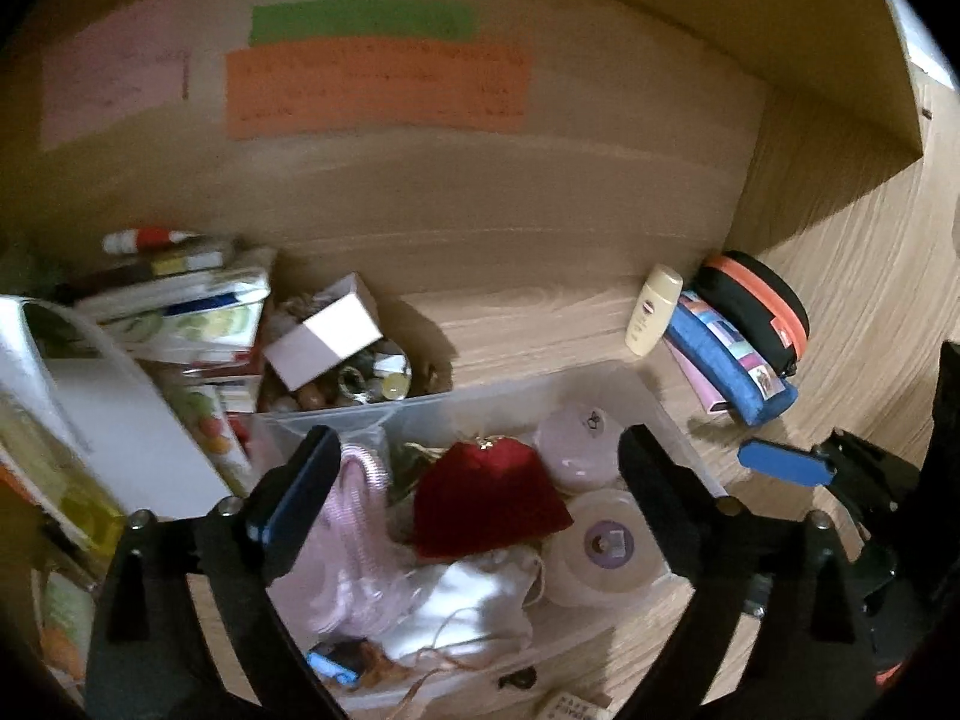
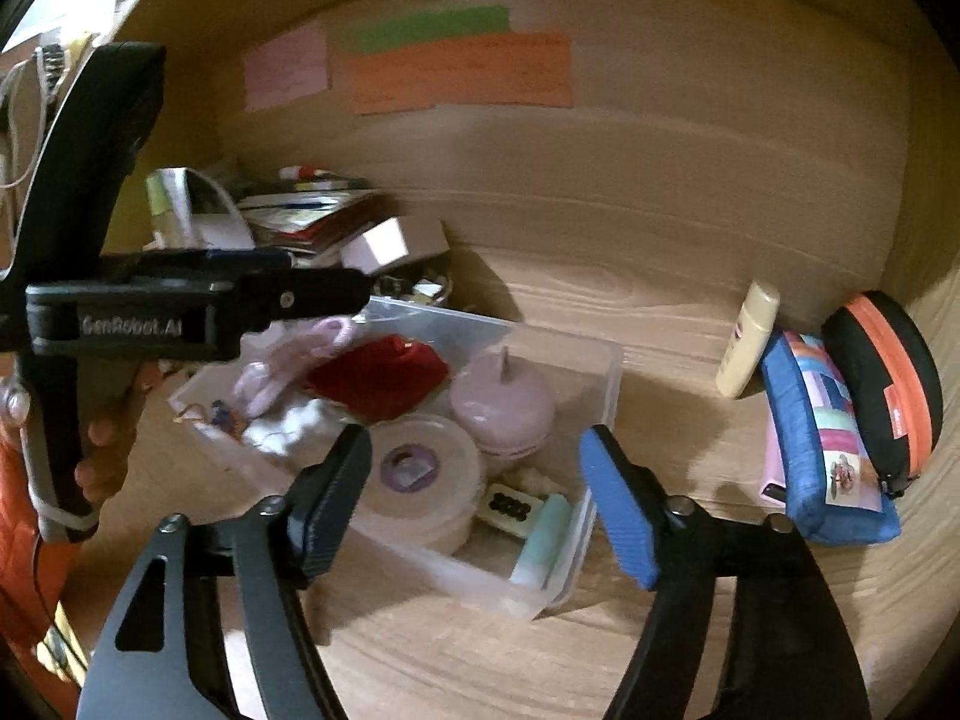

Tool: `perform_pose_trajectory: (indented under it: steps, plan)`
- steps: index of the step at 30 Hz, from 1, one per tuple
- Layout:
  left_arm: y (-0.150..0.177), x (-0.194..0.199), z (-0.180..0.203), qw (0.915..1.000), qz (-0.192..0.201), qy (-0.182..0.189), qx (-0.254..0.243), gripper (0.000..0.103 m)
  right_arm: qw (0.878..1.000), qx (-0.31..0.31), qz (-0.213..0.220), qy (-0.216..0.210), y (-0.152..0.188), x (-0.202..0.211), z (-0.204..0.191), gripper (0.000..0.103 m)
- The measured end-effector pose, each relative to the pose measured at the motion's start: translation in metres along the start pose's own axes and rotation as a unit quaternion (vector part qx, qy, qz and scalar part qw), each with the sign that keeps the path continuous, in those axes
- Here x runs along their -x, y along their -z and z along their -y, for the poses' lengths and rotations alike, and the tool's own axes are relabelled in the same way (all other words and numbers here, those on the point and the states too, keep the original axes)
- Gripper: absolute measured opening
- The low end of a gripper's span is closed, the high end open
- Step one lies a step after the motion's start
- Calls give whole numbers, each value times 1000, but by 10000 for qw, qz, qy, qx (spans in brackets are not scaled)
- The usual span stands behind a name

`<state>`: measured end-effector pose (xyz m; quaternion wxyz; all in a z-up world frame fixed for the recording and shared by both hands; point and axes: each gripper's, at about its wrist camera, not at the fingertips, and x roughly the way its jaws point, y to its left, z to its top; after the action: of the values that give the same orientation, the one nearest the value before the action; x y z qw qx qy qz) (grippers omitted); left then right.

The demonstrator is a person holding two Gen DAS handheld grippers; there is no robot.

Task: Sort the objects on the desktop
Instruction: 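Move left tool to the black hair tie while right tool approaches the beige eraser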

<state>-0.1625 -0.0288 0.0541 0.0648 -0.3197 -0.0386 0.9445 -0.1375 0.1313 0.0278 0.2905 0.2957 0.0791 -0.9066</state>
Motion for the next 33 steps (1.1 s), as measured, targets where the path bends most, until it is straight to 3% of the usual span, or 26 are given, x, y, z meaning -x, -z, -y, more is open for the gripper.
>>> perform_pose_trajectory:
  steps: [10,17,22,29,33]
  plan:
    - [33,22,-29,9989,-99,-422,194,98,9974,330,-314,-563,31,0,-41,73]
    - [66,40,-42,9979,-162,-568,265,98,9911,479,-867,-884,58,-25,-64,71]
    - [87,49,-42,9971,-175,-728,153,98,9837,537,-1302,-1117,73,-43,-73,51]
    - [111,42,-37,9976,-369,-579,64,98,9806,697,-1524,-1021,78,-56,-81,45]
    - [116,31,-28,9975,-528,-478,-3,98,9820,691,-1478,-955,79,-55,-79,30]
